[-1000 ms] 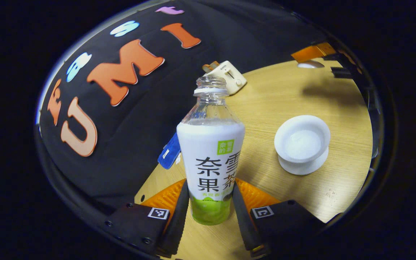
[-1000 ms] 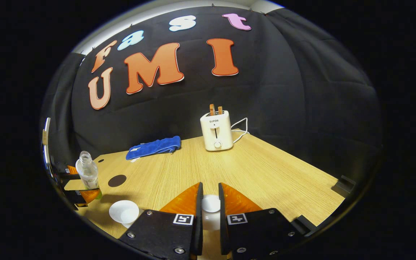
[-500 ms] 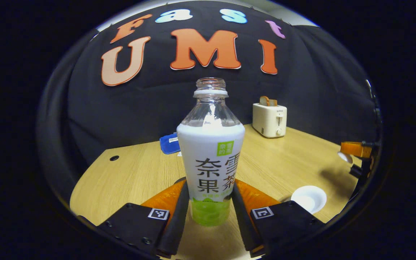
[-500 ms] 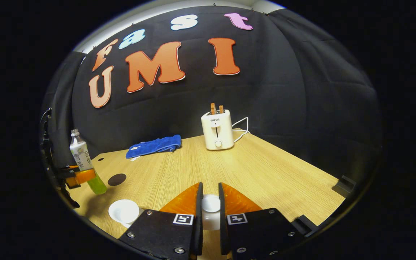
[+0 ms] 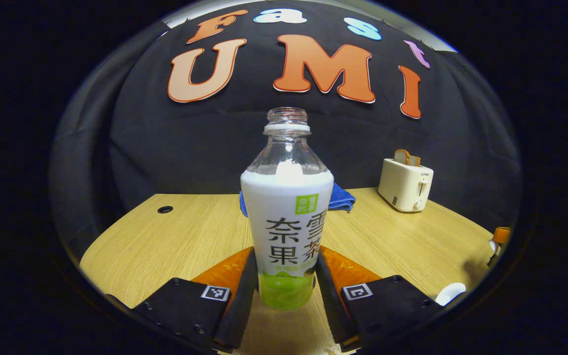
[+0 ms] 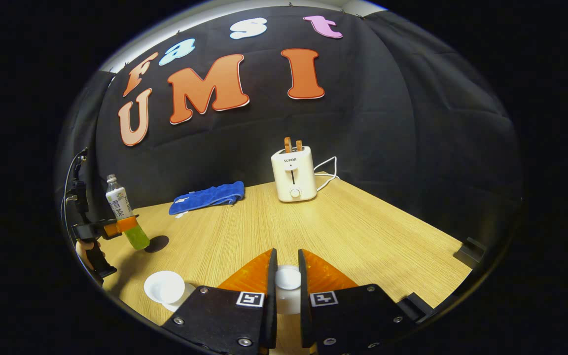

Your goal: Open the teacup lid with one hand, grasp the water bottle and pour water into the teacup with the other hand; after pouring, place the water bottle on the coaster and then close the teacup lid.

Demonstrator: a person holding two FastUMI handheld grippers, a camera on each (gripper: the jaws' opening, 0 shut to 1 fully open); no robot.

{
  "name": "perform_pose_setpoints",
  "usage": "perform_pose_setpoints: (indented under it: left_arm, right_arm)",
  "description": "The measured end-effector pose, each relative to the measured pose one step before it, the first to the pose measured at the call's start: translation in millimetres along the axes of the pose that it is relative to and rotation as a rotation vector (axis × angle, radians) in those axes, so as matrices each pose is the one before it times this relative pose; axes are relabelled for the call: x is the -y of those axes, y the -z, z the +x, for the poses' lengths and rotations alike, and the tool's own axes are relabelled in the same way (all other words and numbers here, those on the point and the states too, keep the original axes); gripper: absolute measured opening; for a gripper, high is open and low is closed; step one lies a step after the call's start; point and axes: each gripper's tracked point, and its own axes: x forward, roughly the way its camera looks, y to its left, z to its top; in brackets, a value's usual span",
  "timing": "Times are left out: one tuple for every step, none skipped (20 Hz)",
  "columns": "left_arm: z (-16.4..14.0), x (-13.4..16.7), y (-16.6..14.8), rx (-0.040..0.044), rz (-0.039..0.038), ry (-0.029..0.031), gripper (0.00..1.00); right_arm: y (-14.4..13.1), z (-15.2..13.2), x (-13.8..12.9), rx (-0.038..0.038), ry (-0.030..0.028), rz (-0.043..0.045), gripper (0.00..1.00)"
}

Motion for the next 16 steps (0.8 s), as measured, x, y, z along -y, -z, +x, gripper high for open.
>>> perform_pose_setpoints:
  left_arm:
    - [4.59, 0.23, -0.08, -0.00188, 0.00927, -0.00671, 0.65]
    - [3.89, -0.13, -1.56, 0.00508, 0.01092, -0.00498, 0.65]
    - [4.7, 2.88, -1.08, 0.00561, 0.00784, 0.00231, 0.65]
    - [3.6, 1.96, -1.31, 0.00417, 0.00459, 0.00311, 0.65]
    - [4.98, 1.56, -0.38, 0.00049, 0.00261, 0.00198, 0.68]
    - [3.85, 0.22, 1.03, -0.00221, 0.00241, -0.00019, 0.68]
    - [3.16, 0.99, 2.24, -0.0027, -0.00104, -0.00463, 0.65]
    - [0.97, 1.22, 0.61, 0.00017, -0.00821, 0.00083, 0.65]
    - [1.12, 0.49, -0.88, 0.00688, -0.01309, 0.00138, 0.65]
    - [0.82, -0.3, 1.3, 0.00067, -0.00859, -0.00149, 0.65]
    - [1.87, -1.49, 4.41, -0.00852, -0.00046, -0.00488, 0.65]
    - [1.03, -1.38, 4.45, -0.01323, 0.00225, -0.00657, 0.65]
    - [0.88, -2.2, 4.55, -0.01392, 0.00465, -0.01211, 0.65]
    - [-0.41, -2.46, 0.1, -0.00166, -0.00292, -0.00155, 0.69]
    - [-1.09, 0.7, -1.7, 0.00445, -0.00509, -0.00054, 0.67]
    - [-0.8, 0.14, -0.62, 0.00067, -0.00357, 0.00118, 0.67]
  right_arm:
    - [0.47, 0.6, -0.2, -0.00205, 0.00041, -0.00182, 0.19]
    - [-0.05, -0.26, 0.28, -0.00051, -0.00073, -0.00095, 0.19]
    - [0.25, 0.84, -0.31, -0.00084, -0.00007, -0.00048, 0.19]
    - [0.57, 0.94, -0.78, -0.00204, 0.00087, -0.00095, 0.19]
    - [0.9, 1.41, 0.41, -0.00416, -0.00031, -0.00066, 0.19]
    - [2.12, 0.52, 0.54, -0.00437, -0.00019, 0.00071, 0.19]
    - [0.81, 1.0, 0.24, -0.00434, 0.00008, -0.00196, 0.19]
    - [0.73, -0.33, 0.16, -0.00206, 0.00338, -0.00165, 0.19]
    - [-0.58, 0.6, 0.93, 0.00131, 0.00727, -0.00246, 0.19]
    - [-0.72, -0.62, 0.92, 0.00062, 0.0025, -0.00216, 0.19]
    - [-0.19, 0.0, -0.33, -0.00115, -0.00229, 0.00145, 0.19]
    - [0.53, -1.41, -0.37, 0.00046, -0.00052, 0.00196, 0.2]
    - [-0.56, -0.65, 0.09, 0.00061, 0.00063, -0.00076, 0.2]
    - [-0.6, 0.28, 0.42, 0.00042, 0.00125, 0.00043, 0.19]
    - [0.44, -0.64, 0.14, -0.00099, 0.00125, -0.00103, 0.19]
    - [0.9, -0.38, -0.11, -0.00002, 0.00061, -0.00215, 0.19]
